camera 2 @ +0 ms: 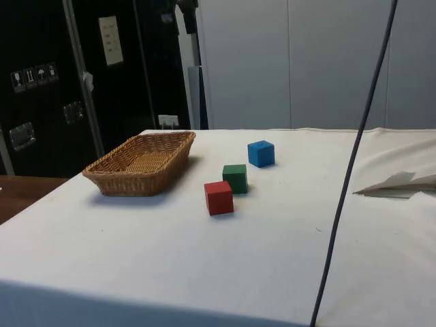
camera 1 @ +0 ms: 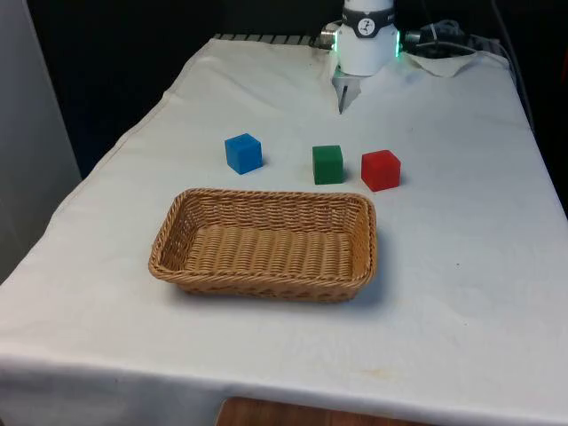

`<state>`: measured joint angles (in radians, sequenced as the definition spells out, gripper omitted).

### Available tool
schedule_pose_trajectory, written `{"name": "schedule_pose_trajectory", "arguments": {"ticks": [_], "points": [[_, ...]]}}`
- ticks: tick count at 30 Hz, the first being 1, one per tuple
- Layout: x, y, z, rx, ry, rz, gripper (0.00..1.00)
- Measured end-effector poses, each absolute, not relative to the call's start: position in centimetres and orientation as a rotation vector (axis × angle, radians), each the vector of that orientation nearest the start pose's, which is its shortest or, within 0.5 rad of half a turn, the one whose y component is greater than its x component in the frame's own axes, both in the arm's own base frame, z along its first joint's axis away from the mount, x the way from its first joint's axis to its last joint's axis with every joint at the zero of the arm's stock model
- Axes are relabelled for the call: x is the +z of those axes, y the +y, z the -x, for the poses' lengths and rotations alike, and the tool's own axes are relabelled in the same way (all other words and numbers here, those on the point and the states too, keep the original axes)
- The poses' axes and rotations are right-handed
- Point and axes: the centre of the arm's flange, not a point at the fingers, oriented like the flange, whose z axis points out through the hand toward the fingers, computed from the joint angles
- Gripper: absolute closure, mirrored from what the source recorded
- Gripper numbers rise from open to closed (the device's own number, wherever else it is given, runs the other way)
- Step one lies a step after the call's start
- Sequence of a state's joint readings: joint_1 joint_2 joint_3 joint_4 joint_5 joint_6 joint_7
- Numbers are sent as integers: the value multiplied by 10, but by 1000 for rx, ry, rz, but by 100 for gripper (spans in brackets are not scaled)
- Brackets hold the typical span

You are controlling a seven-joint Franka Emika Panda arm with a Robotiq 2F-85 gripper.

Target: Pick up the blue cube and place it into the basket.

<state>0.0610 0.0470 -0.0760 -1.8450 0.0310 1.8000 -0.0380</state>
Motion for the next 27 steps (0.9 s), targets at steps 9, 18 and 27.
{"name": "schedule_pose_trajectory", "arguments": {"ticks": [9, 18, 27], "points": [[487, -15, -561, 146, 13, 3108, 0], [485, -19, -559, 139, 70, 3126, 0], [480, -23, -560, 110, 132, 3170, 0]]}}
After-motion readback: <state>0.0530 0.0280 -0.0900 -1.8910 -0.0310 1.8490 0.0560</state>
